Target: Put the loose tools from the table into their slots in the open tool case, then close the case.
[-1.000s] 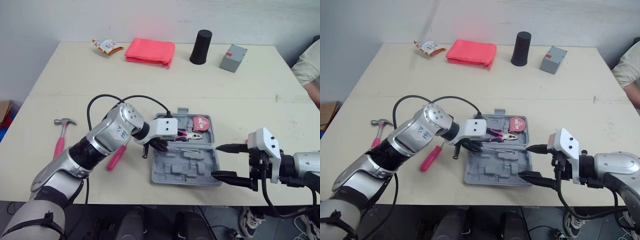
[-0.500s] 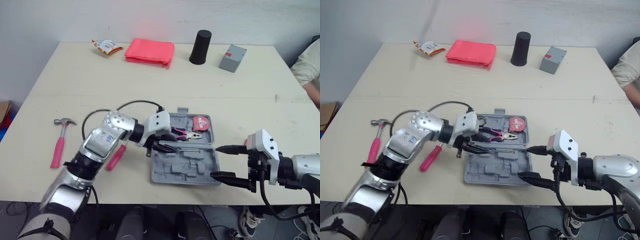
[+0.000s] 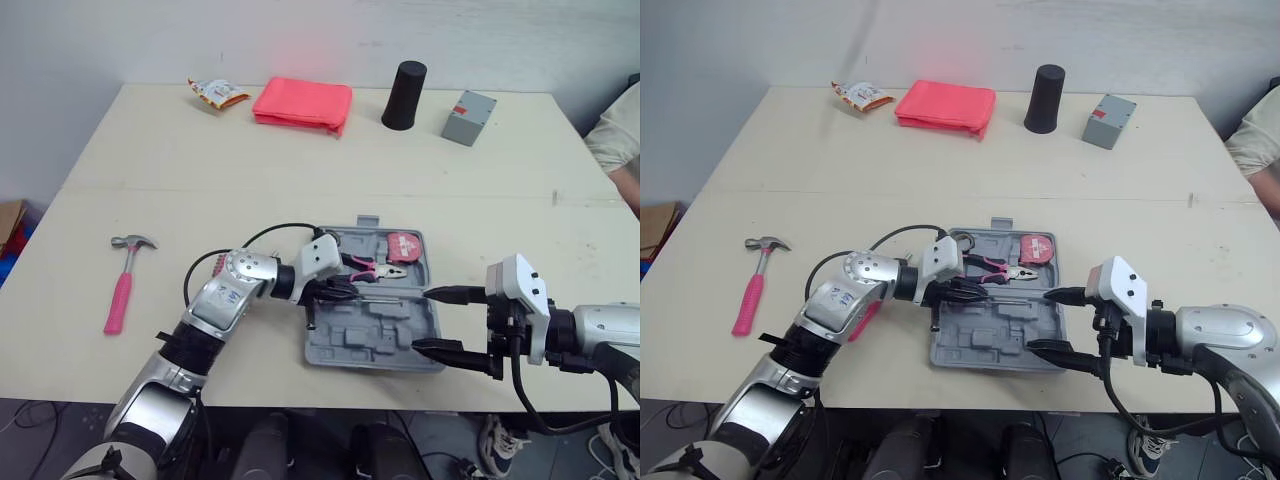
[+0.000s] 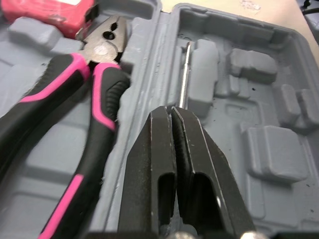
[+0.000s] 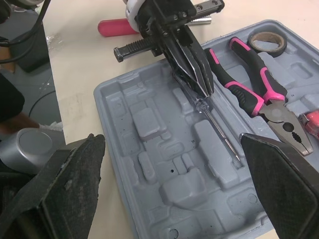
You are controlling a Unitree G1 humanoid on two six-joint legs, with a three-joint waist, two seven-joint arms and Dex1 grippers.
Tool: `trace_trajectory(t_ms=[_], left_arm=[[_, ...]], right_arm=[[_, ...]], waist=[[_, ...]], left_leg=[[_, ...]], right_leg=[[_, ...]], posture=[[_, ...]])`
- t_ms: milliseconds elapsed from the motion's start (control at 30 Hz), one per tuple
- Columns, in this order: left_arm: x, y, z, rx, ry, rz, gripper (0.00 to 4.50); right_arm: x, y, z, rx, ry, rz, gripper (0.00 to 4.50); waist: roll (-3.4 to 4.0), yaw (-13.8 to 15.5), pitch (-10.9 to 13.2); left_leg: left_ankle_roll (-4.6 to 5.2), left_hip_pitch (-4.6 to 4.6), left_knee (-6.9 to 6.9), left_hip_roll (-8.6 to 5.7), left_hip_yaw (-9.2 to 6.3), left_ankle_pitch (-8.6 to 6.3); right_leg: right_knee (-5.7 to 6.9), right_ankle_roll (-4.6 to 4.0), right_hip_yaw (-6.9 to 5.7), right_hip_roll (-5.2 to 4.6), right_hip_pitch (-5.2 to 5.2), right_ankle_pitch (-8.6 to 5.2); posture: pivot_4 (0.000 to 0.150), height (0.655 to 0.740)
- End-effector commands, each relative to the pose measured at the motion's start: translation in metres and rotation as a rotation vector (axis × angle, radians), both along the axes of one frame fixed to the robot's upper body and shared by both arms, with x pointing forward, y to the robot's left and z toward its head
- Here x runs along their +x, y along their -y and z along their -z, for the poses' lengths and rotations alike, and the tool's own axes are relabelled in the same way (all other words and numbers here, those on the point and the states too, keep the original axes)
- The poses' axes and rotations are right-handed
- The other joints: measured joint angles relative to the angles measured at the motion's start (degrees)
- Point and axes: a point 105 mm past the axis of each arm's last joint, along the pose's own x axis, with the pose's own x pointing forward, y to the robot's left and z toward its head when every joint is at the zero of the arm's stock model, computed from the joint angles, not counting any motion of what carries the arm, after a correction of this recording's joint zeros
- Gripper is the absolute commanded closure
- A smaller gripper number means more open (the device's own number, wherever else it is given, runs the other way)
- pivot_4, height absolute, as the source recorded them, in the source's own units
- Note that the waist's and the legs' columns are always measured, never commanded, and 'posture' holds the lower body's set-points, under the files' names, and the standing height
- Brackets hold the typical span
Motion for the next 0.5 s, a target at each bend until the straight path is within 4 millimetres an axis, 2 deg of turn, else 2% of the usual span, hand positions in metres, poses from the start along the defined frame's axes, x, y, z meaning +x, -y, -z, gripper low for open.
trace_trajectory(t_ms=[33, 267, 367, 400, 500], left_arm=[[0.001, 0.002, 0.011, 0.049, 0.003, -0.007, 4.43], [-0.007, 0.004, 0.017, 0.066, 0.005, 0.042, 4.43], [-0.003, 0.002, 0.018, 0.083, 0.008, 0.014, 4.43], [-0.001, 0.000, 0.022, 0.109, 0.008, 0.001, 4.43], [0.000, -0.015, 0.050, 0.295, -0.036, -0.022, 4.43]], right_arm=[[-0.001, 0.000, -0.005, 0.004, 0.018, -0.004, 0.00], [0.000, -0.001, -0.005, 0.006, 0.015, -0.005, 0.00], [0.000, 0.000, -0.005, 0.004, 0.014, -0.003, 0.00], [0.000, 0.000, -0.005, 0.002, 0.014, -0.002, 0.00], [0.000, 0.000, -0.004, 0.001, 0.016, -0.001, 0.00]], waist=[[0.00, 0.02, 0.00], [0.00, 0.02, 0.00], [0.00, 0.01, 0.00], [0.00, 0.01, 0.00], [0.00, 0.01, -0.01]], left_leg=[[0.00, 0.02, 0.00, 0.00, 0.00, 0.00], [0.01, 0.13, -0.02, 0.00, -0.02, -0.01], [0.02, 0.14, -0.03, 0.00, -0.03, -0.02], [0.02, 0.14, -0.03, 0.00, -0.03, -0.02], [0.05, 0.29, -0.04, 0.00, -0.07, -0.04]], right_leg=[[0.00, 0.00, 0.00, 0.00, 0.02, 0.00], [-0.07, 0.00, -0.02, -0.01, 0.17, 0.00], [-0.09, 0.00, -0.02, -0.02, 0.18, 0.00], [-0.09, 0.00, -0.03, -0.02, 0.19, 0.00], [-0.16, 0.00, -0.08, -0.02, 0.39, 0.00]], posture=[[0.150, 0.7361], [0.150, 0.7361], [0.150, 0.7361], [0.150, 0.7361], [0.150, 0.7361]])
